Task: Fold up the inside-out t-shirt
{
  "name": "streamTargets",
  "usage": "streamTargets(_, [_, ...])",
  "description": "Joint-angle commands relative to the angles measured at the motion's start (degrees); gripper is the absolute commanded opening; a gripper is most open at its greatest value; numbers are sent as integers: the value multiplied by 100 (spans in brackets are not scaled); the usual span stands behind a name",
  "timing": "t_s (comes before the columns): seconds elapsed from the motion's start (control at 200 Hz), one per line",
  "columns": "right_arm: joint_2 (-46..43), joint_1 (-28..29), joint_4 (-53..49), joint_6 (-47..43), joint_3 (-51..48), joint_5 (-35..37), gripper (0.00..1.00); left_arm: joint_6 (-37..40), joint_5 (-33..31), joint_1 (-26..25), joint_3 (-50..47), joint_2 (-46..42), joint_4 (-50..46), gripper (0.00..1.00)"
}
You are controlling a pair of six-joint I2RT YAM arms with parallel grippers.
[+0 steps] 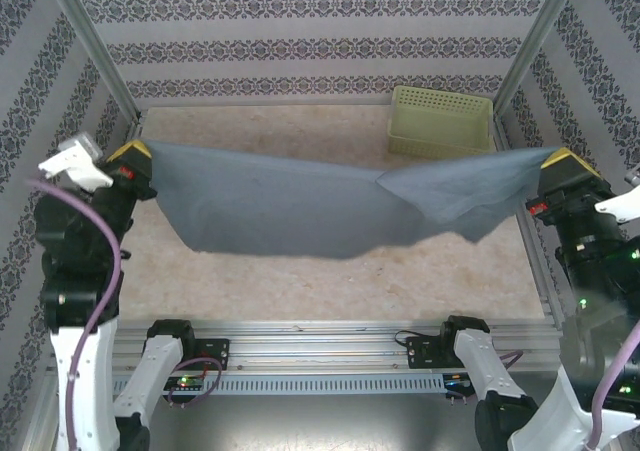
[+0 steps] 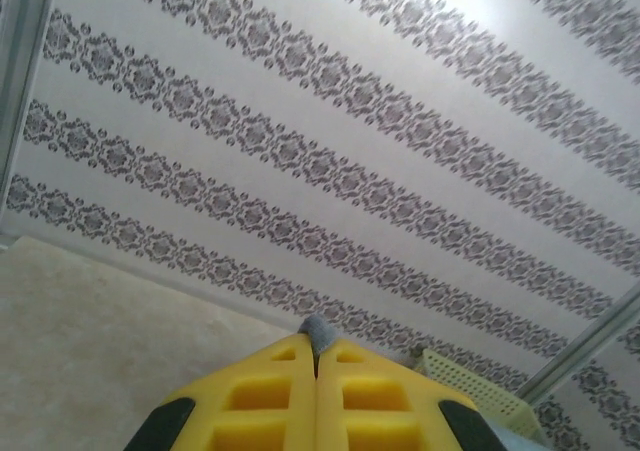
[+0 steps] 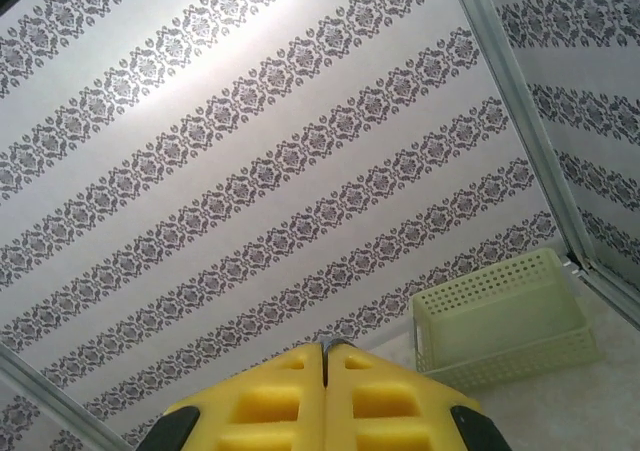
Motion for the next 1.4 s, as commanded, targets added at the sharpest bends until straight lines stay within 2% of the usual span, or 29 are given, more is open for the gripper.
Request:
streamTargets(0.0, [726,-35,353,44,-173,-318,0,164,-35,49,373,1000,-238,0])
streamTargets(0.14, [1355,-35,1028,115,-478,-716,0,-1,70,53,1088,2433,-633,0])
streamTargets(0.295, [2157,-35,1859,291,-628,-1220,0,-160,35,183,1800,3611,-593,0])
streamTargets(0.47, [3003,-26,2361,514,65,-1411,0,-432,241,524,3005,4567,-557,0])
streamTargets(0.674, [3728,13,2572,760,1769,-1540,0,-473,611,962,4683,5057,-487,0])
streamTargets(0.799, [3940,25,2569,792,2606,-1553,0,-526,875,1254,4815,4861,111,0])
streamTargets(0.884, [3873,156,2593,724,2523,-1641,0,-408,1268,1315,4776,4788,243,0])
streamTargets(0.964, [3606,418,2608,485,1862,-1620,0,-296,1629,1315,4326,4620,343,0])
streamTargets(1.039, [3181,703,2766,231,668,-1530,0,-311,1790,1315,3453,4275,567,0])
streamTargets(1.269, [1670,975,3086,434,-3367,-1683,0,-994,2462,1255,-300,2727,1734,0])
streamTargets(1.394, [942,989,2927,656,-5181,-1807,0,-1113,2668,1182,-2016,2031,1502,0])
